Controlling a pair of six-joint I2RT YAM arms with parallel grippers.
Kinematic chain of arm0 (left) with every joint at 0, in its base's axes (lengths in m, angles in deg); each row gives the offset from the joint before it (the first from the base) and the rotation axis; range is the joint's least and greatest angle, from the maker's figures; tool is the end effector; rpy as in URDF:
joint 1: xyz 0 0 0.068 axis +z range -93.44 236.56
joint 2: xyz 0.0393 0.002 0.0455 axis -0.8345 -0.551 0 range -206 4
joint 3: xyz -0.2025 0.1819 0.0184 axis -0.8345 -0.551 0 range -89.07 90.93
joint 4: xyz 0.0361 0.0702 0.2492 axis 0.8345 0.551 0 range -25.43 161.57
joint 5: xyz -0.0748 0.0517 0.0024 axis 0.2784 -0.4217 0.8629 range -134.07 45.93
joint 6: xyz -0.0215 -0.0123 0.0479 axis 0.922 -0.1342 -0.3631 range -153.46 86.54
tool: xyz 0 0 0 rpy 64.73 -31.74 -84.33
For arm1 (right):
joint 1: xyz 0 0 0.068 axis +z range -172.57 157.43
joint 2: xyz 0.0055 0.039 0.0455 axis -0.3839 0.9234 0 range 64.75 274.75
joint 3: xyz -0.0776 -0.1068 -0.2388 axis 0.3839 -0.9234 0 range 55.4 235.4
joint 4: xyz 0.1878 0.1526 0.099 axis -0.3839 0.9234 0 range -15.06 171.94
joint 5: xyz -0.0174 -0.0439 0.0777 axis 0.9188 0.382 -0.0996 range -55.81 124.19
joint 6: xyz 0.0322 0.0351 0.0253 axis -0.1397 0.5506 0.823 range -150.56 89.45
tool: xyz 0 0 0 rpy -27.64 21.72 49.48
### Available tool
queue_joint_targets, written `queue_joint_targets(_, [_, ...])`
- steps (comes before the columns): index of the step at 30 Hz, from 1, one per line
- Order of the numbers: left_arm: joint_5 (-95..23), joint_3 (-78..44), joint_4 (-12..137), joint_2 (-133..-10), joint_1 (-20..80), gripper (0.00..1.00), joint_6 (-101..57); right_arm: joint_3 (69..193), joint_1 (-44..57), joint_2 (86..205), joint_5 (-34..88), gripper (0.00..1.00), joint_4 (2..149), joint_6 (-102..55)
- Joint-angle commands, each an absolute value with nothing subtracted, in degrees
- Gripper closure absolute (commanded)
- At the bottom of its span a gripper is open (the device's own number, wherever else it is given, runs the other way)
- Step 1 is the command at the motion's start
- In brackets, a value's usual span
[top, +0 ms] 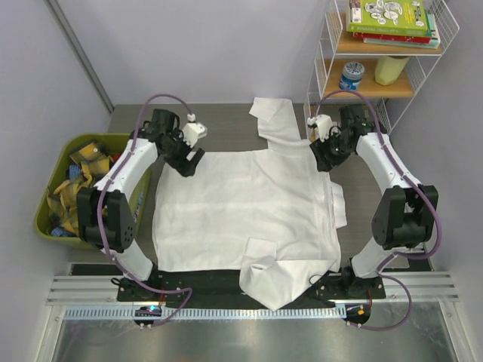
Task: Fold and stack the long sleeve shirts
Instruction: Fold the shirt
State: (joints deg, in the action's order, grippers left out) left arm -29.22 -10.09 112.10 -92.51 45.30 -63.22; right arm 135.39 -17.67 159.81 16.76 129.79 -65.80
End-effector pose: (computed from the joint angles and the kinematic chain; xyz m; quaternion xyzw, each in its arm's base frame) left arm 0.3388 -0.0767 0.2609 0.3654 0.8971 -0.0901 0.2316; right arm 0.3305 0.0391 0.2693 -0.3589 0.9051 0.0990 0.2053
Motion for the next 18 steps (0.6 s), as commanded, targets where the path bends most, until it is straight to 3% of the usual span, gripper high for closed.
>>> queue_joint_targets(1, [-22.2,-4.5,105.6,-90.7,47.6,0.14,-60.9,139.2,-18.2,160.0,18.8,0.43,113.6,-62.5])
queue_joint_targets(7, [-22.8,-0.7,103.1,-96.4,49.3,0.13,-63.6,145.1,-18.1,169.8,21.3,0.41,108.5,-62.8])
queue_joint_targets(18, [-19.5,0.7,99.3,-101.6,52.1,0.17,-70.6,145.7,-16.2,176.0,23.6,0.42,99.3,-64.6])
